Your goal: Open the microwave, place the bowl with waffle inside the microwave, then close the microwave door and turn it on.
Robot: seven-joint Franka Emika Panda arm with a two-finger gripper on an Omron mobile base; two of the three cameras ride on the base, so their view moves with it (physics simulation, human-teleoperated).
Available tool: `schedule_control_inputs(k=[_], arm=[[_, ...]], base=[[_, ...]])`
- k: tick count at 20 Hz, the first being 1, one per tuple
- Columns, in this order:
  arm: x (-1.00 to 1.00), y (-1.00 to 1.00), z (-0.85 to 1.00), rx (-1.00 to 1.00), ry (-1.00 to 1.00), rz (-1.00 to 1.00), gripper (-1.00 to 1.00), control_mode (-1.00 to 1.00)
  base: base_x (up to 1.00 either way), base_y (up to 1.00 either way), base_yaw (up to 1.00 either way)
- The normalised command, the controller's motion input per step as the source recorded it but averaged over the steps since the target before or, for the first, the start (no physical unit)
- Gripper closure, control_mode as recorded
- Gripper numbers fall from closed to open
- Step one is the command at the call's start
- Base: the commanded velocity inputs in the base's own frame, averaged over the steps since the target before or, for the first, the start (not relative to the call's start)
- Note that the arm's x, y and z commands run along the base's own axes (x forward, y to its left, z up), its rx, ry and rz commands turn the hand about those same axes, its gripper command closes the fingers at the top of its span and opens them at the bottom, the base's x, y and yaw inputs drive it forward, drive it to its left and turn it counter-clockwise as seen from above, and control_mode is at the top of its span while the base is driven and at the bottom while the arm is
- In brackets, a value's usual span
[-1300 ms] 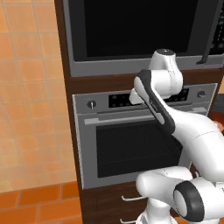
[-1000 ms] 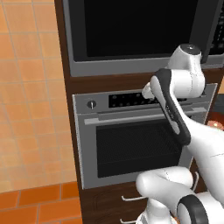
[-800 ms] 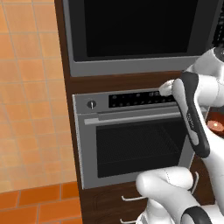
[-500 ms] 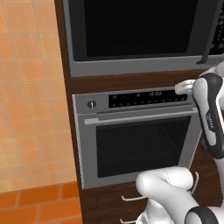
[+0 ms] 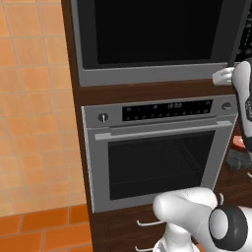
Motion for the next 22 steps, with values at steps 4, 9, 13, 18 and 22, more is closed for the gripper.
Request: schedule_control_inputs(k=[4,9,13,18,22], arm=[[0.33,-0.32,0.57,0.0,-0.02,-0.03,-1.0,-1.0],[0.38,-0.34,0.32,0.0,-0.02,-0.09,-1.0,-1.0],[0.42,-0.34,0.03,0.0,-0.04,-0.13,-1.0,-1.0],[0.38,0.0,-0.07,0.04,-0.31,-0.06,-1.0,-1.0],[0.41,0.08,-0.18,0.07,-0.19,0.0,-1.0,-1.0]], base=[[0.0,0.0,0.0],[0.0,0.0,0.0],[0.0,0.0,0.0],[0.0,0.0,0.0],[0.0,0.0,0.0]])
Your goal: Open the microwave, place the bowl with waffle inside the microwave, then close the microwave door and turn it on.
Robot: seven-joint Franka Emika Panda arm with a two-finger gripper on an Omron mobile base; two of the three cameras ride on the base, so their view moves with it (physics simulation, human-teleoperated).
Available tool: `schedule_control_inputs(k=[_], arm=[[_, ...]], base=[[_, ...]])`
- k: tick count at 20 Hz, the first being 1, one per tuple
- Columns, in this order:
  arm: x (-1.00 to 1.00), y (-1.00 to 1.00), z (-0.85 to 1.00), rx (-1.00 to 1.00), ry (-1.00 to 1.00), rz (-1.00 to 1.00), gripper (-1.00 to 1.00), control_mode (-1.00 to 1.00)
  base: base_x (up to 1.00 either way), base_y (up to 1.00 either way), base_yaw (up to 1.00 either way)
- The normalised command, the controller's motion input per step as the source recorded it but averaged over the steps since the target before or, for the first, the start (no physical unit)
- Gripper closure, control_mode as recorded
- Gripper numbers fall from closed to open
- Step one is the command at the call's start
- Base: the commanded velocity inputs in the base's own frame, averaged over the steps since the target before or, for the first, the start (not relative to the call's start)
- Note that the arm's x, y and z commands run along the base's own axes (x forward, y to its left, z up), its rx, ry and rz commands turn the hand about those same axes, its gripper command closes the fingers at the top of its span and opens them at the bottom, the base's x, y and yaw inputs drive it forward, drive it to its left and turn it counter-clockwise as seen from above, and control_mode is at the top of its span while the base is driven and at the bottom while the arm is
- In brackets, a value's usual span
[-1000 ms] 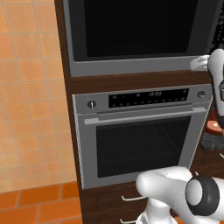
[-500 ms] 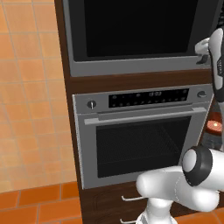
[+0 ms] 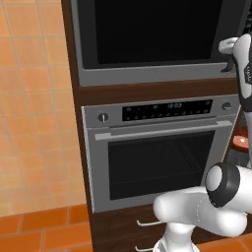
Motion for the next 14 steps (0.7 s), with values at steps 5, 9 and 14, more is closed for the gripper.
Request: schedule_control_inputs(k=[5,9,14], arm=[[0.58,0.1,-0.21,0.02,-0.01,0.0,1.0,-1.0],[0.09,0.0,-0.01,0.0,0.05,0.0,1.0,-1.0],[-0.69,0.15,0.0,0.0,0.01,-0.05,1.0,-1.0]], base=[[0.0,0.0,0.0],[0.0,0.0,0.0],[0.0,0.0,0.0]])
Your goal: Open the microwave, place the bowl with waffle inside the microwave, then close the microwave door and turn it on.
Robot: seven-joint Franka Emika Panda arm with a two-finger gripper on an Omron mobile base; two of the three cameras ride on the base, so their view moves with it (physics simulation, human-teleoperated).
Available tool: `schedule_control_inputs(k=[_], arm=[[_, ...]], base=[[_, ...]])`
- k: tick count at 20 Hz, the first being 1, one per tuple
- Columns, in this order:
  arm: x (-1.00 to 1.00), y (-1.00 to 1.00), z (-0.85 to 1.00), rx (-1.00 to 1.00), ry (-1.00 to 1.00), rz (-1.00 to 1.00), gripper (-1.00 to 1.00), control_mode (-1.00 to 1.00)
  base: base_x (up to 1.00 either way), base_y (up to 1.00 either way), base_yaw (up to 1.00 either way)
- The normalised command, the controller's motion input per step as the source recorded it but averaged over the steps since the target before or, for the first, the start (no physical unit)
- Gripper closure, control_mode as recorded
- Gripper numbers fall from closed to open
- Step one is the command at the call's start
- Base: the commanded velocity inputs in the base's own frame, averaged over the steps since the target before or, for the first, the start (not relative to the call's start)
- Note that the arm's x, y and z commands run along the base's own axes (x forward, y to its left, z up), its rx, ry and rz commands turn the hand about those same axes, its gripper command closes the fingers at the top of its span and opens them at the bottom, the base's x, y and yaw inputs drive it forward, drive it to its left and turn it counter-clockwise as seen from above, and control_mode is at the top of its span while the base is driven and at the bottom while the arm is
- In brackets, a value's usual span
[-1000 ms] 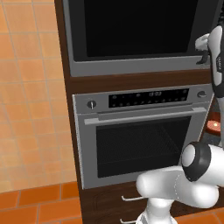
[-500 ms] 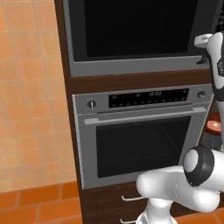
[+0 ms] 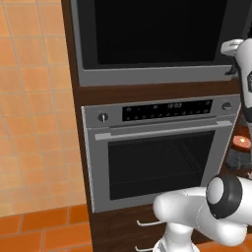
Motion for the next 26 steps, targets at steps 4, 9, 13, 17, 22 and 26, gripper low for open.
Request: schedule_control_inputs(k=[4,9,13,17,22,26], arm=[[-1.0,0.08,0.03,0.0,-0.08,-0.25,1.0,-1.0],[-1.0,0.14,-0.01,-0.04,0.02,-0.33,1.0,-1.0],[-1.0,0.39,-0.19,-0.12,-0.05,-0.27,1.0,-1.0],[-1.0,0.69,-0.22,-0.15,-0.19,-0.19,1.0,-1.0],[-1.0,0.95,-0.38,-0.19,-0.28,-0.1,1.0,-1.0],[-1.0,1.0,-0.53,-0.27,-0.3,-0.03,1.0,-1.0]], base=[[0.0,0.0,0.0],[0.0,0.0,0.0],[0.0,0.0,0.0],[0.0,0.0,0.0],[0.0,0.0,0.0],[0.0,0.0,0.0]])
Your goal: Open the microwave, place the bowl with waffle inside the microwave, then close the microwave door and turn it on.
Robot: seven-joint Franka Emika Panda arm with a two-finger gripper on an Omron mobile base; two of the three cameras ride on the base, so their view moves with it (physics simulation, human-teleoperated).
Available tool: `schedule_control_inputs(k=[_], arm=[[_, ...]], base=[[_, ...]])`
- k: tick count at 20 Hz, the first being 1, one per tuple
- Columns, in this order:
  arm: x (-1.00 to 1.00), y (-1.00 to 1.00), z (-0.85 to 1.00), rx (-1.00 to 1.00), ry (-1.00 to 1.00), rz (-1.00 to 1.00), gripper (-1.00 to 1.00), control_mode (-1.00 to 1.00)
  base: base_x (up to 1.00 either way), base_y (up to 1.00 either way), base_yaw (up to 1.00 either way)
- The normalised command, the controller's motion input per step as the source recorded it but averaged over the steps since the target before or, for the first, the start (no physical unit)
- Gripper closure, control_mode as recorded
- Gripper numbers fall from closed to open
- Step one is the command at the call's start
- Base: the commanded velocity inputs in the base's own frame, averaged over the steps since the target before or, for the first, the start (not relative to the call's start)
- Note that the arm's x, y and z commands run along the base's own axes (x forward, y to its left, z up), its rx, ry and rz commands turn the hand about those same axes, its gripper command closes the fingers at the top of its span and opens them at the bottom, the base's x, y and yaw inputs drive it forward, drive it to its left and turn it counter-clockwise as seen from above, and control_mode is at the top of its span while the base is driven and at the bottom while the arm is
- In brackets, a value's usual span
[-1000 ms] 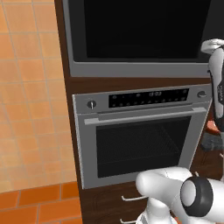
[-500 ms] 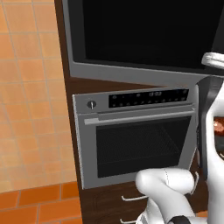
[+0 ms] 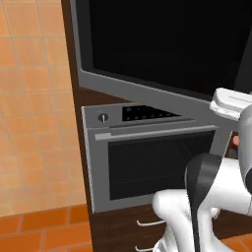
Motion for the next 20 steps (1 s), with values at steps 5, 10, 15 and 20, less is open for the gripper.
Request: schedule_control_inputs(k=[5,10,15,20], arm=[[-0.92,1.0,-0.44,-0.25,-0.05,-0.14,1.0,-1.0],[0.03,0.85,-0.42,-0.16,0.02,-0.2,-1.0,-1.0],[0.64,0.16,-0.29,0.0,0.0,-0.06,-1.0,-1.0],[-0.1,0.12,-0.04,-0.01,-0.01,-0.03,-1.0,-1.0]], base=[[0.0,0.0,0.0],[0.0,0.0,0.0],[0.0,0.0,0.0],[0.0,0.0,0.0]])
